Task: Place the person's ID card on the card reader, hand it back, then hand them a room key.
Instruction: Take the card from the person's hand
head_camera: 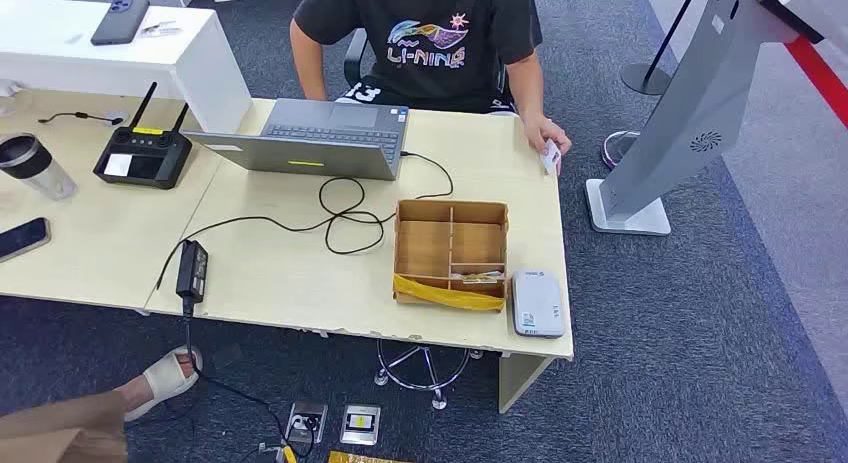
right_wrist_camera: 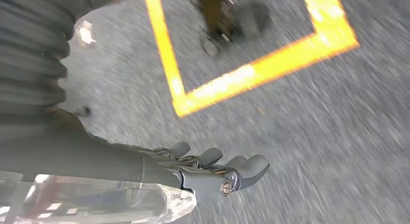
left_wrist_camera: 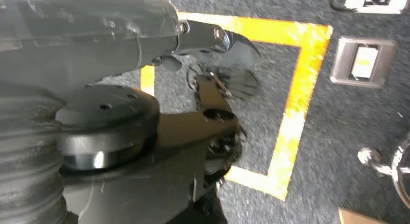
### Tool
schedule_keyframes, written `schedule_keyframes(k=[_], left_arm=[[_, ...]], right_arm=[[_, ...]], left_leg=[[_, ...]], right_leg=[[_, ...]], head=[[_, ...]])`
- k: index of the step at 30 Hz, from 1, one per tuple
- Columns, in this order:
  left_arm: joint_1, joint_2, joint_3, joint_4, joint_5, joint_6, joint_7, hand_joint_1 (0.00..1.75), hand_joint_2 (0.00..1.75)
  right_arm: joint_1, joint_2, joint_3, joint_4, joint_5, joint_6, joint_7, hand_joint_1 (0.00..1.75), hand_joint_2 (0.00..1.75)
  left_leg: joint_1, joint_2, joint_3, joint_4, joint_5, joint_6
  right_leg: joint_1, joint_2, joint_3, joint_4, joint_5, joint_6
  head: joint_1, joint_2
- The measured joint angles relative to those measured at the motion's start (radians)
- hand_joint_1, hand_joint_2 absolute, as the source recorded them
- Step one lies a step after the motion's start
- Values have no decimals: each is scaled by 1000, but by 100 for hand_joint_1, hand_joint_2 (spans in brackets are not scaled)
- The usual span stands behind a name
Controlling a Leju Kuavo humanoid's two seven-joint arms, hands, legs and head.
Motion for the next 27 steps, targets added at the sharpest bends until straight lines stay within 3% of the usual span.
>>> schedule_keyframes(k=[5, 8, 11, 13, 27], left_arm=[[-3, 0, -15, 5, 28, -5, 4, 0, 175], [-4, 1, -23, 9, 41, -10, 0, 0, 175], [-6, 1, -33, 12, 57, -9, -11, 0, 175], [-6, 1, -37, 15, 67, -7, -17, 0, 175], [-7, 3, -70, 28, 86, 36, -31, 0, 175]], right_arm=[[-20, -34, 0, -15, 73, -97, -41, 0, 175], [-36, -60, -27, -34, 281, -126, -66, 0, 175], [-15, -75, -109, -128, 624, -130, 50, 0, 175], [12, -83, -165, -235, 779, -131, 140, 0, 175], [109, -161, -414, -874, 1227, -134, 331, 0, 175]], left_leg=[[0, 0, 0, 0, 0, 0], [0, 0, 0, 0, 0, 1], [0, -2, 0, 0, 1, 1], [0, -3, 0, 0, 1, 1], [-1, -3, 0, 0, 1, 1]], right_leg=[[-1, 0, 1, 0, 0, 0], [-1, 0, 1, 0, 0, 0], [0, -2, 2, 0, 0, 0], [0, -3, 2, 0, 0, 0], [-1, -3, 1, 0, 0, 0]], head=[[0, 0], [0, 0], [0, 0], [-1, 0], [0, 0]])
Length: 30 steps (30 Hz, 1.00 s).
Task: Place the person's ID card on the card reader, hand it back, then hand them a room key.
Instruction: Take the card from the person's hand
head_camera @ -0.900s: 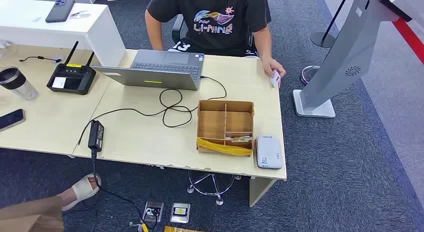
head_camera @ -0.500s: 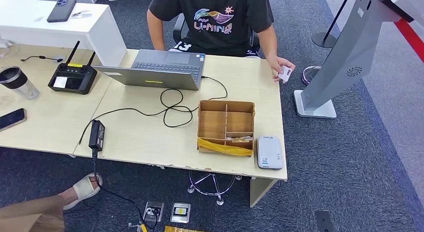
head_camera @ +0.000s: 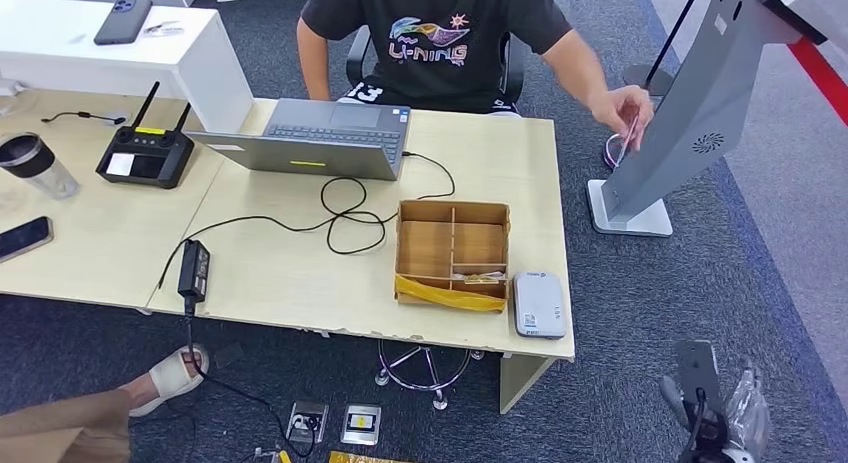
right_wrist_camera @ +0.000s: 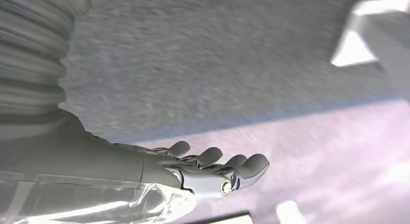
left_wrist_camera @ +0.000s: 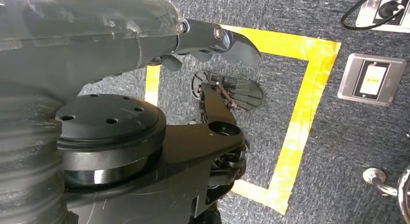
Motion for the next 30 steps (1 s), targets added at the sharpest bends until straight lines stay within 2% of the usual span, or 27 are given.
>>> schedule_keyframes(k=[8, 16, 22, 30], left_arm=[[-1, 1, -27, 4, -7, -4, -1, 0, 175], [-3, 0, -42, 6, -4, 35, -44, 0, 175], [-11, -4, -50, 7, -5, 42, -49, 0, 175], [-29, -7, -74, 9, -21, 43, -19, 0, 175]], right_arm=[[28, -19, -83, -236, 41, 1, -1, 0, 175], [17, -27, -91, -402, 93, 22, -2, 0, 175], [-51, -31, -31, -482, 208, 109, 10, 0, 175], [-198, -18, 121, -491, 187, 244, -64, 0, 175]], left_leg=[[0, 1, 0, 0, 0, 0], [0, 1, 0, 0, 0, 0], [0, 1, 0, 0, 0, 0], [0, 1, -1, 0, 1, 0]], right_leg=[[0, 2, 0, 0, 0, 0], [0, 2, 0, 0, 0, 0], [0, 1, 0, 0, 0, 0], [0, 2, 0, 1, 0, 0]], head=[[0, 0], [0, 0], [0, 0], [0, 0]])
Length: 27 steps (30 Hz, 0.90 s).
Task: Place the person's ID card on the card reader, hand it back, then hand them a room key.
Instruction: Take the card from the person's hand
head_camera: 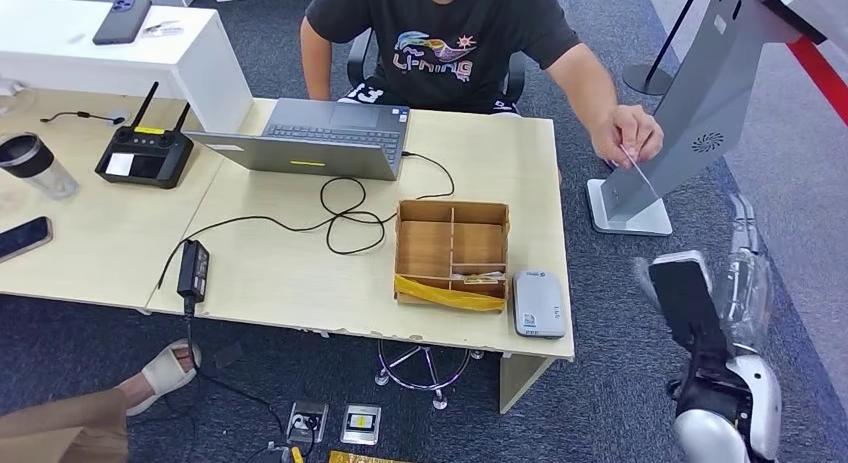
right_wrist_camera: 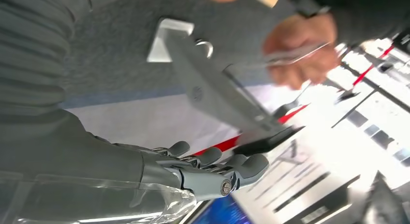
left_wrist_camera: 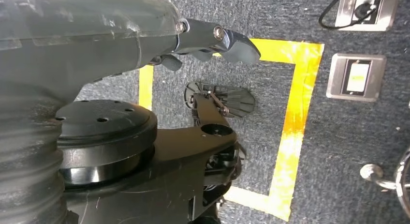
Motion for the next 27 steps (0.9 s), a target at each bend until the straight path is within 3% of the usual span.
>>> schedule_keyframes(k=[12, 19, 22, 27], left_arm=[[-26, -4, -59, 1, -34, -3, 47, 0, 175], [-26, -3, -74, 1, -42, -5, 54, 0, 175], [-26, -3, -83, 2, -50, -10, 58, 0, 175], [-27, -1, -92, 2, -55, -13, 58, 0, 175]], right_arm=[[-249, 108, 211, 231, -21, 72, -86, 0, 175], [-316, 157, 267, 360, -30, 67, -83, 4, 175], [-320, 164, 279, 395, -34, 52, -71, 18, 175], [-321, 165, 292, 431, -38, 33, -59, 66, 175]], left_leg=[[0, -1, -1, 0, 1, 0], [0, -2, -1, 0, 1, 0], [0, -3, -1, 0, 1, 0], [0, -3, -1, 0, 1, 0]], right_leg=[[0, -1, 0, 0, 0, 0], [0, -2, 0, 0, 0, 0], [0, -2, 0, 0, 0, 0], [0, -2, -1, 0, 0, 0]], head=[[0, 0], [0, 0], [0, 0], [0, 0]])
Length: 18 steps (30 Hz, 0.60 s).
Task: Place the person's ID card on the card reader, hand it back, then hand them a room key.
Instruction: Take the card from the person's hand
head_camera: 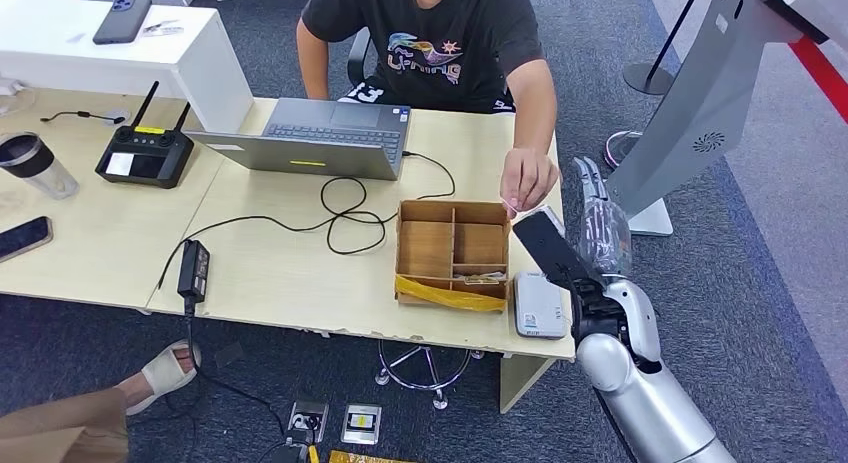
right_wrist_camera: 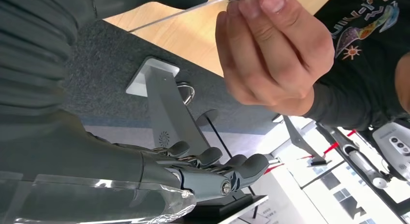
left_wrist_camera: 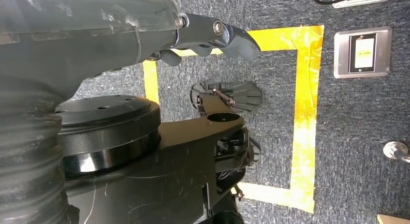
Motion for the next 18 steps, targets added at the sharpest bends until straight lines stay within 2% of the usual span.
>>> schedule_keyframes(k=[4, 6, 9, 11, 18], left_arm=[[-1, 1, -5, 1, -4, -3, 0, 0, 175], [-2, 1, -7, 1, -5, -4, 0, 0, 175], [-3, 1, -12, 1, -6, -5, 1, 0, 175], [-4, 2, -14, 1, -6, -5, 4, 0, 175], [-6, 3, -22, 1, -7, 0, 14, 0, 175]], right_arm=[[0, 0, 6, 20, 0, -14, 6, 85, 175], [0, 0, 9, 27, 2, -20, 8, 103, 175], [0, 0, 13, 38, 2, -24, 9, 140, 175], [0, 0, 14, 45, 2, -28, 7, 154, 175], [0, 1, 14, 67, 0, -45, -10, 153, 175]], left_leg=[[0, 0, 0, 0, 0, 0], [0, 0, 0, 0, 0, 0], [0, 0, 0, 0, 0, 0], [0, 0, 0, 0, 0, 0], [0, 0, 0, 0, 0, 0]], right_leg=[[0, 0, 0, 0, 0, 0], [0, 0, 0, 0, 0, 0], [0, 0, 0, 0, 0, 0], [0, 0, 0, 0, 0, 0], [0, 0, 0, 0, 0, 0]], head=[[0, 0], [0, 0], [0, 0], [0, 0], [0, 0]])
